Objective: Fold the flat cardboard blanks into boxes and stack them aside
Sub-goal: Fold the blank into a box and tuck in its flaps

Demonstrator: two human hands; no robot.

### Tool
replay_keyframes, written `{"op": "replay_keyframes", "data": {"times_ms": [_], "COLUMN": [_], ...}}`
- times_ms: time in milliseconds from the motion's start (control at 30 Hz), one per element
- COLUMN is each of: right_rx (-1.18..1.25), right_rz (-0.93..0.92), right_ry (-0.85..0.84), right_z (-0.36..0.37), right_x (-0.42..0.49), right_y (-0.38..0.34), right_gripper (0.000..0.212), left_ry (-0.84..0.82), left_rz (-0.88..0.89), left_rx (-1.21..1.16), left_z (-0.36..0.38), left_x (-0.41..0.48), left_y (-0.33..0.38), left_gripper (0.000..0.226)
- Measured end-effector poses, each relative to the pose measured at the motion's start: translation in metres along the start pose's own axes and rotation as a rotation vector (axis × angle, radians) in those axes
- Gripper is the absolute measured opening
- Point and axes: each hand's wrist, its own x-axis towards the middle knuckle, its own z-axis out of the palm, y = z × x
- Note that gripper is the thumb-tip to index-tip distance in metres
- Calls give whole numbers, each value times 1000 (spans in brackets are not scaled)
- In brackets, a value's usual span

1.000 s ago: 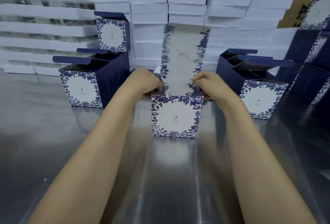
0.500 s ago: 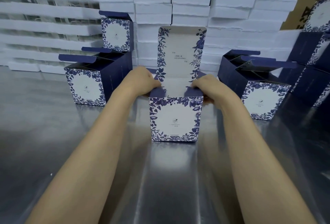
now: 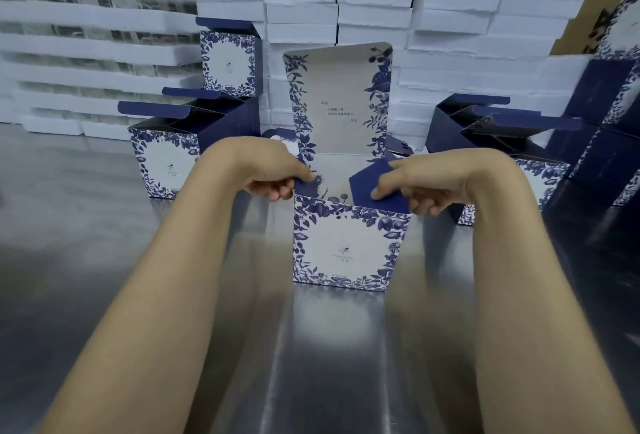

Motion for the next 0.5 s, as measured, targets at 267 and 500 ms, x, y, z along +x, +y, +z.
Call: {"op": "replay_keyframes", "data": {"times_ms": [267,500], "right_rx": [374,314], "right_rz": [-203,-117], "right_ry": [642,429], "right_z": [17,3], "right_x": [38,28], "right_y": [7,8], "right_gripper": [42,9], "left_ry": [407,278], "left_rz": [78,45], "left_rx": [-74,132], "left_z": [28,11], "left_x": [19,8], "left_y": [6,8], "left_gripper": [44,59]}}
